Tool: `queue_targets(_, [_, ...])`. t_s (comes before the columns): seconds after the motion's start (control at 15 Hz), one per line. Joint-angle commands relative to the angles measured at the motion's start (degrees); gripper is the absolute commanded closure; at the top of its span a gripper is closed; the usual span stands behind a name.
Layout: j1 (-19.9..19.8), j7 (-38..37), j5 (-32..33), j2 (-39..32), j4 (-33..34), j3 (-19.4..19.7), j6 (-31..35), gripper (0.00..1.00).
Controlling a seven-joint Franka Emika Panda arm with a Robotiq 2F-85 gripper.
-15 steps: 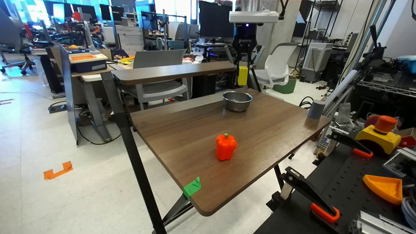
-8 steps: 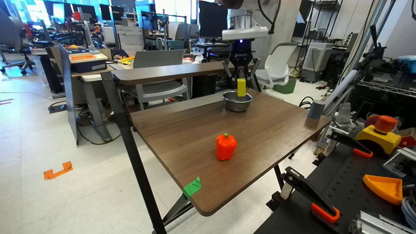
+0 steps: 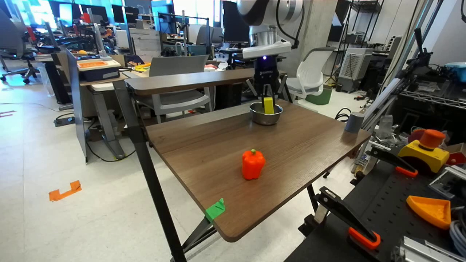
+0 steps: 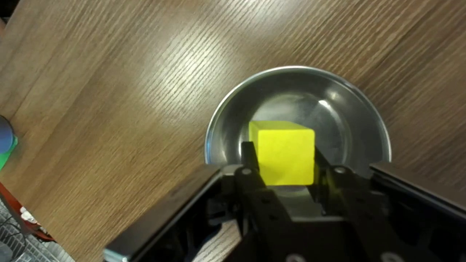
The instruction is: Put the yellow block inside the silver bowl
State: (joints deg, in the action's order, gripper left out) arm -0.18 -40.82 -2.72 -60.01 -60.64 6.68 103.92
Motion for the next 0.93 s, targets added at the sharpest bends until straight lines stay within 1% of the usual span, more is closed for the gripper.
queue_targets(0.0, [-0.4, -1.7, -0.4, -5.1, 8.0, 0.6, -4.3, 0.92])
queue_targets(0.33, [-0.4, -2.6, 0.0, -8.9, 13.0, 0.7, -6.2, 0.92])
queue_targets(0.4, [-0.4, -2.6, 0.0, -9.2, 13.8, 0.6, -6.6, 0.88])
queue_targets(0.47, [-0.5, -2.5, -0.1, -9.3, 14.3, 0.4, -7.0, 0.42])
queue_targets(0.53, [-0.6, -2.0, -0.4, -9.1, 14.4, 0.0, -7.3, 0.41])
queue_targets(0.6, [-0.5, -1.5, -0.7, -8.5, 13.9, -0.2, -7.3, 0.36])
queue_targets(0.87, [-0.3, 2.2, -1.5, -3.1, 9.4, -2.5, -5.0, 0.06])
